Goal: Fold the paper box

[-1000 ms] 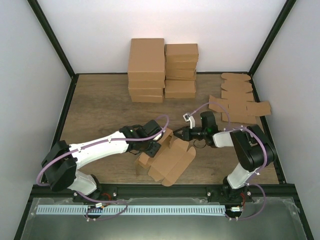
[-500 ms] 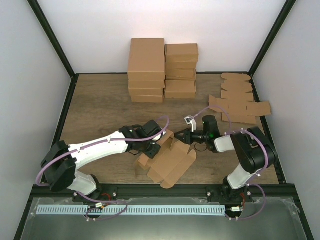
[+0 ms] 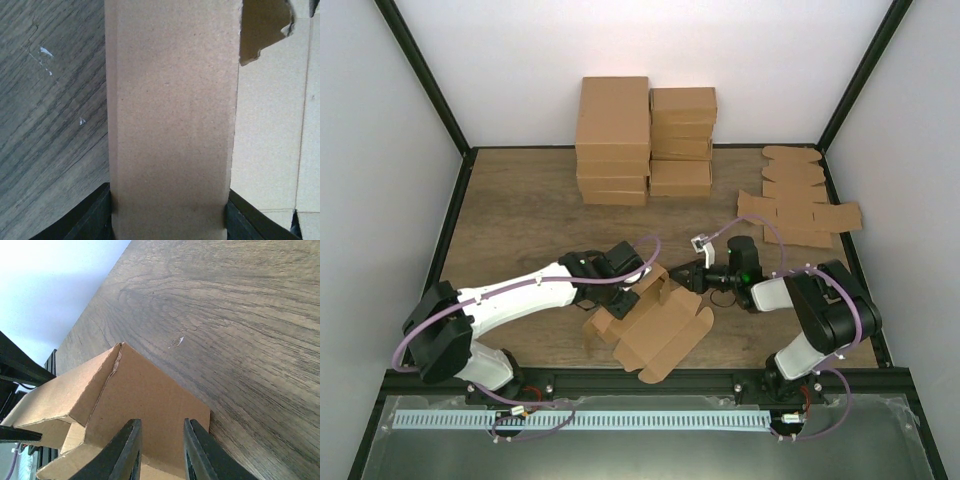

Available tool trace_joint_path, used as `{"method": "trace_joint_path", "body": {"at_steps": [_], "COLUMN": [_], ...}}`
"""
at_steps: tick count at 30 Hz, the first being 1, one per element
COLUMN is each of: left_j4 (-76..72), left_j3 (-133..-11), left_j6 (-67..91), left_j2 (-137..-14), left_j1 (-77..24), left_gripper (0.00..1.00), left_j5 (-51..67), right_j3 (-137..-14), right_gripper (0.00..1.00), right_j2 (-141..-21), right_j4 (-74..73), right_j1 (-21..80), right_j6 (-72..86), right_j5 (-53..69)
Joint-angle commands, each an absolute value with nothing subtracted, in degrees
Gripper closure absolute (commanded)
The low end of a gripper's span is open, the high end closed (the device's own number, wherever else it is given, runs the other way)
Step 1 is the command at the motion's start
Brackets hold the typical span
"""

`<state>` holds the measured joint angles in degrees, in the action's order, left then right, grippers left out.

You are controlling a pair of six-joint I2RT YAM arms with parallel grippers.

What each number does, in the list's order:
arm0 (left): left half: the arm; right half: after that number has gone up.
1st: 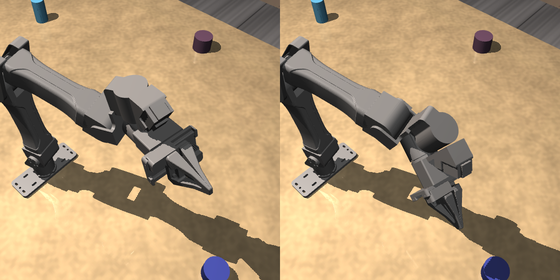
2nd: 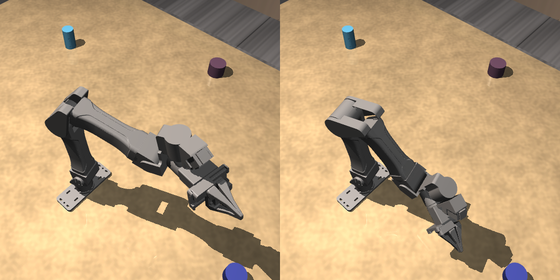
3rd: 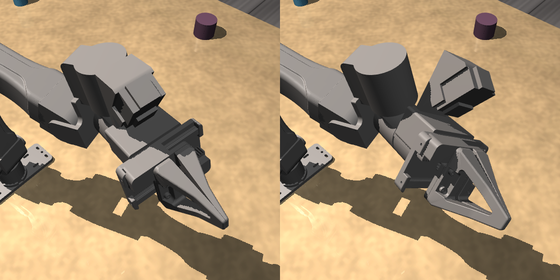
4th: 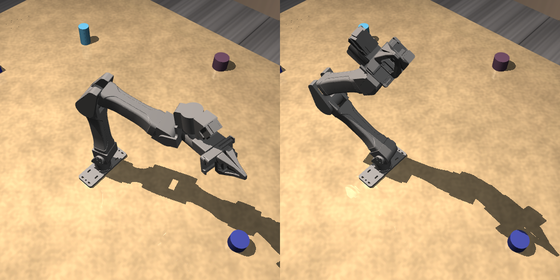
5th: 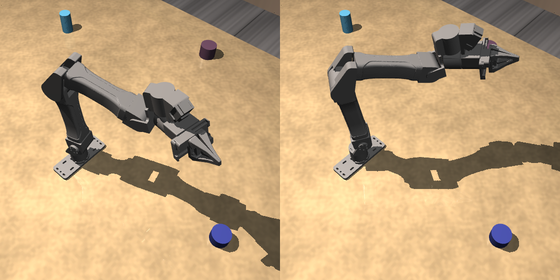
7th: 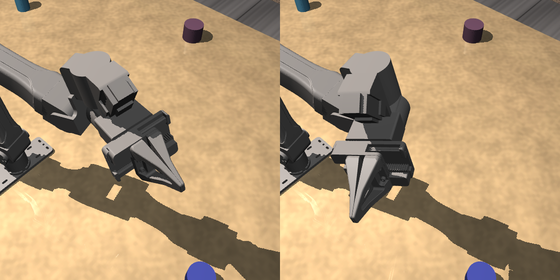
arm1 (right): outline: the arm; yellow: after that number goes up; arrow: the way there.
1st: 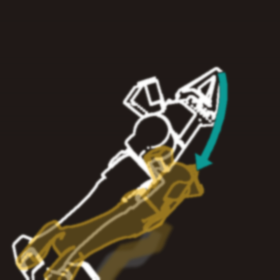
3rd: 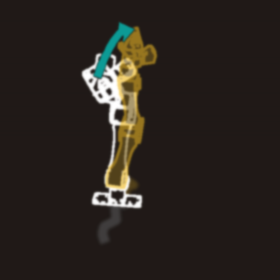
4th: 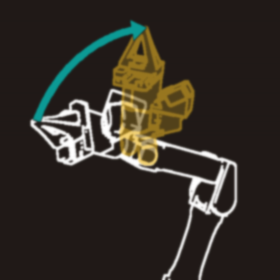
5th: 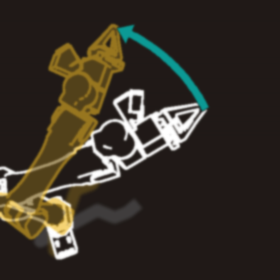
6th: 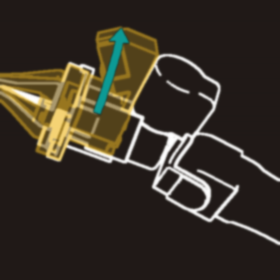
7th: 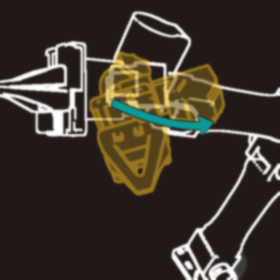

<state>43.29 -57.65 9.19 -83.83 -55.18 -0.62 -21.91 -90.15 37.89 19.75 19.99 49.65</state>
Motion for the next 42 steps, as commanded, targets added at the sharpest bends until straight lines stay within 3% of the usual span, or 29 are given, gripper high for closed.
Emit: {"method": "trace_joint_path", "body": {"at_steps": [1,18,30,35,42], "left_j4": [45.2,45.2,43.3,43.8,44.0], "left_j3": [-59.0,-59.7,-59.7,-59.8,-59.4], "left_j6": [7.2,4.3,5.5,5.1,5.1], "left_j2": [-85.3,-84.5,-83.2,-83.7,-84.4], "left_j1": [-55.4,-55.4,-55.4,-55.4,-55.4], "left_gripper": [0.48,0.49,0.48,0.48,0.48], "left_j5": [-2.9,-2.7,1.9,2.4,2.5], "right_j3": [-22.3,-16.3,-20.5,-20.5,-19.4], "right_gripper": [0.75,0.71,0.67,0.68,0.71], "right_j2": [-90.5,-90.3,-91.0,-89.1,-87.9], "right_j4": [39.7,52.9,46.7,44.6,47.6], "right_j1": [20.5,21.0,26.0,30.8,39.2], "right_j6": [20.3,21.3,14.5,12.5,12.2], "right_j5": [50.1,48.5,43.4,33.6,9.9]}}
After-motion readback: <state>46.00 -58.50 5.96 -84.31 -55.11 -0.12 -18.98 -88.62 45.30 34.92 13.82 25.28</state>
